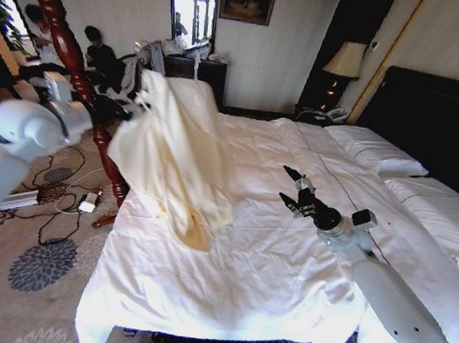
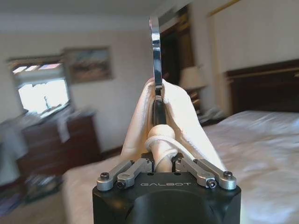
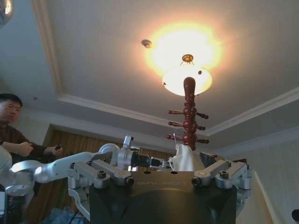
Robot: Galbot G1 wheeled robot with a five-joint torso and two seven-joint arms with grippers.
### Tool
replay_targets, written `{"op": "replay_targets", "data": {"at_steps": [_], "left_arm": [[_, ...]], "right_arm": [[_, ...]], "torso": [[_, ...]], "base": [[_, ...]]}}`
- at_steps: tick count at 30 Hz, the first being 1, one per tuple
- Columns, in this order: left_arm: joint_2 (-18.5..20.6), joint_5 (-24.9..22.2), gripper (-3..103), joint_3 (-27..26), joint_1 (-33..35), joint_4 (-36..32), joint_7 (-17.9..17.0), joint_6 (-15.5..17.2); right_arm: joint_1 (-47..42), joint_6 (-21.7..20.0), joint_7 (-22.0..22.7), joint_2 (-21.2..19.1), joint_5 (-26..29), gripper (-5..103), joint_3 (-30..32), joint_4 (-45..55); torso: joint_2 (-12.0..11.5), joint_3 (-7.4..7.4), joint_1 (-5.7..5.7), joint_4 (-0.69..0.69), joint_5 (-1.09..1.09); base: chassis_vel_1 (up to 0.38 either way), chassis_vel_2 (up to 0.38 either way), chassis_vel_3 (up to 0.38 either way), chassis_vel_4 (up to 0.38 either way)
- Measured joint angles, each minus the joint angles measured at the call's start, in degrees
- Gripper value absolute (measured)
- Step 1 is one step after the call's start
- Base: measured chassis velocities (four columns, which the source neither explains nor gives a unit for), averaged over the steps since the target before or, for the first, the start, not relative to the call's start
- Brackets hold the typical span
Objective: Pick up the clothes from the bed and hang them on the clothes hanger.
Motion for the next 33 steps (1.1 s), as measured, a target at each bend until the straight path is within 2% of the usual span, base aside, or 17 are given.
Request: {"op": "replay_targets", "data": {"at_steps": [2,5,7,8,10,13,14,16,18,25,33], "left_arm": [[-0.36,-1.00,15,2.68,-5.09,4.22,-1.23,3.53],[-0.88,-1.74,15,3.98,-8.10,6.56,-1.55,4.99],[-2.36,-2.95,15,7.71,-15.08,11.89,-1.64,7.05],[-3.10,-3.07,15,10.08,-18.30,14.70,-1.34,7.37],[-3.49,-3.13,15,11.47,-20.05,16.20,-1.12,7.52],[-6.07,-3.43,15,20.06,-29.75,24.50,0.89,8.24],[-6.07,-3.43,15,20.06,-29.75,24.50,0.89,8.24],[-8.62,-3.11,15,24.69,-36.66,30.18,2.14,8.62],[-10.70,-2.62,15,26.93,-41.05,34.40,3.17,8.86],[-14.31,-1.66,15,31.36,-48.58,42.55,5.83,9.28],[-16.00,-1.27,15,31.64,-51.44,47.89,4.93,11.02]], "right_arm": [[-0.39,0.00,-0.21,-0.48,-0.14,100,0.02,0.77],[-0.44,0.00,-0.33,-0.80,-0.17,100,0.04,1.02],[-0.51,0.00,-0.66,-1.32,-0.19,100,0.13,1.18],[-0.58,0.00,-0.88,-1.48,-0.23,100,0.21,1.18],[-0.62,0.00,-1.02,-1.56,-0.25,100,0.26,1.19],[-0.66,0.00,-1.38,-1.73,-0.39,100,0.33,1.16],[-0.66,0.00,-1.38,-1.73,-0.39,100,0.33,1.16],[-0.67,0.00,-1.59,-1.73,-0.44,100,0.46,1.13],[-0.88,0.00,-1.89,-1.76,-0.60,100,0.74,1.06],[-1.69,0.09,-2.83,-2.30,-0.74,100,1.99,0.90],[-1.97,0.11,-3.76,-2.64,-0.91,100,2.56,0.94]], "torso": [[0.00,0.00,0.00,0.02,-0.01],[0.00,0.00,0.00,-0.01,-0.02],[0.00,-0.01,0.00,-0.01,0.03],[0.00,-0.01,0.00,-0.01,0.03],[0.00,-0.01,0.00,-0.01,0.01],[0.00,0.00,0.01,0.00,-0.02],[0.00,0.00,0.01,0.00,-0.02],[0.00,0.00,0.02,0.00,0.01],[0.00,-0.01,0.00,-0.01,0.04],[0.00,0.00,0.01,0.00,0.02],[0.00,0.00,0.00,0.00,0.01]], "base": [[0.000,0.000,0.000,0.000],[0.000,0.000,0.000,0.000],[0.000,0.000,0.000,0.000],[0.000,0.000,0.000,0.000],[0.000,0.000,0.000,0.000],[0.000,0.000,0.000,0.000],[0.000,0.000,0.000,0.000],[0.000,0.000,0.000,0.000],[0.000,0.000,0.000,0.000],[0.000,0.000,0.000,0.000],[0.000,0.000,0.000,0.000]]}}
